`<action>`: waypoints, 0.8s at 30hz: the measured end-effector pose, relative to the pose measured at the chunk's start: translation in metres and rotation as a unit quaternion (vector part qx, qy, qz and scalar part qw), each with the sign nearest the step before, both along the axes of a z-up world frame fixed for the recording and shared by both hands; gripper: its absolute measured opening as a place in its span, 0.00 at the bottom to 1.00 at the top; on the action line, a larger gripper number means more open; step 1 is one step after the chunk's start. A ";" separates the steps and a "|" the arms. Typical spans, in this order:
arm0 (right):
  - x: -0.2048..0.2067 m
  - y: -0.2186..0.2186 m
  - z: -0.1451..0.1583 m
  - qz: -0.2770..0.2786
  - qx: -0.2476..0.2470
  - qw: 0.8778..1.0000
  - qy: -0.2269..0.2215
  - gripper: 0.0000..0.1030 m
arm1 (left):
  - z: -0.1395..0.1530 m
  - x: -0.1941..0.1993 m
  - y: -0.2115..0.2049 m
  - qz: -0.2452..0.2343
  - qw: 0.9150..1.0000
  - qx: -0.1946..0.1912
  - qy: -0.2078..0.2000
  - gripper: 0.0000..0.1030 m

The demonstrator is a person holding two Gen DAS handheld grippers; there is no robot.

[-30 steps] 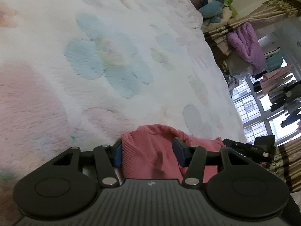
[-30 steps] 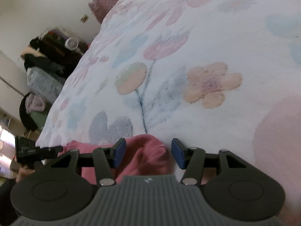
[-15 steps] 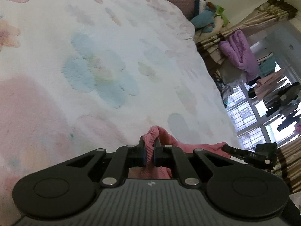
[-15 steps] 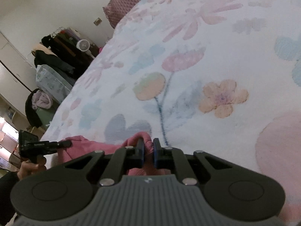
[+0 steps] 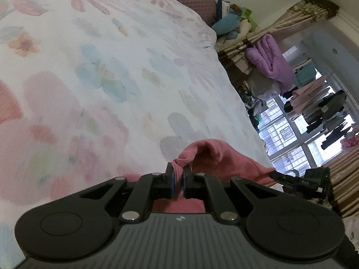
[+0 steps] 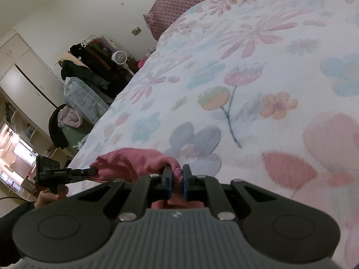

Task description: Fold small clothes

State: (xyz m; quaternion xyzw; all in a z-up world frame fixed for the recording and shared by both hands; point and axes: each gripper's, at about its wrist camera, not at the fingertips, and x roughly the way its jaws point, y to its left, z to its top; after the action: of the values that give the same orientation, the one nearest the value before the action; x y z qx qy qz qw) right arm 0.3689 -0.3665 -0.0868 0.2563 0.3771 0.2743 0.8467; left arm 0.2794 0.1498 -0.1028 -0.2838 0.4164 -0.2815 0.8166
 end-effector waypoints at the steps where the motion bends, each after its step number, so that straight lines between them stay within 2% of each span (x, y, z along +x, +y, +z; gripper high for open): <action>1: -0.009 -0.001 0.002 -0.001 0.001 1.000 0.000 0.04 | 0.002 -0.006 0.001 0.002 1.000 -0.001 -0.001 0.06; 6: -0.052 -0.005 0.003 -0.007 0.012 1.000 0.005 0.04 | 0.003 -0.035 0.004 0.011 1.000 -0.013 0.004 0.06; 9: -0.075 -0.004 -0.005 -0.014 0.011 1.000 0.019 0.04 | -0.006 -0.054 0.001 0.013 1.000 0.006 0.015 0.06; 15: -0.115 0.000 -0.020 -0.021 0.016 0.999 0.036 0.04 | -0.012 -0.078 0.002 0.035 0.999 0.017 0.036 0.06; 20: -0.137 0.000 -0.009 -0.025 0.020 0.999 0.028 0.04 | 0.007 -0.098 0.006 0.045 0.999 -0.001 0.012 0.06; 22: -0.144 -0.002 0.000 -0.027 0.023 0.999 0.019 0.04 | 0.014 -0.106 0.009 0.045 0.999 -0.008 0.003 0.02; 24: -0.151 -0.003 0.009 -0.027 0.026 0.999 0.011 0.04 | 0.018 -0.116 0.015 0.046 0.999 -0.010 -0.004 0.02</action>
State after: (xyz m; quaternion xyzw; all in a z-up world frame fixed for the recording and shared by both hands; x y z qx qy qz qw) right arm 0.2184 -0.3696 -0.0781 0.2911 0.3717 0.2580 0.8430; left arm 0.1633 0.1646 -0.0847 -0.3094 0.3973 -0.2491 0.8273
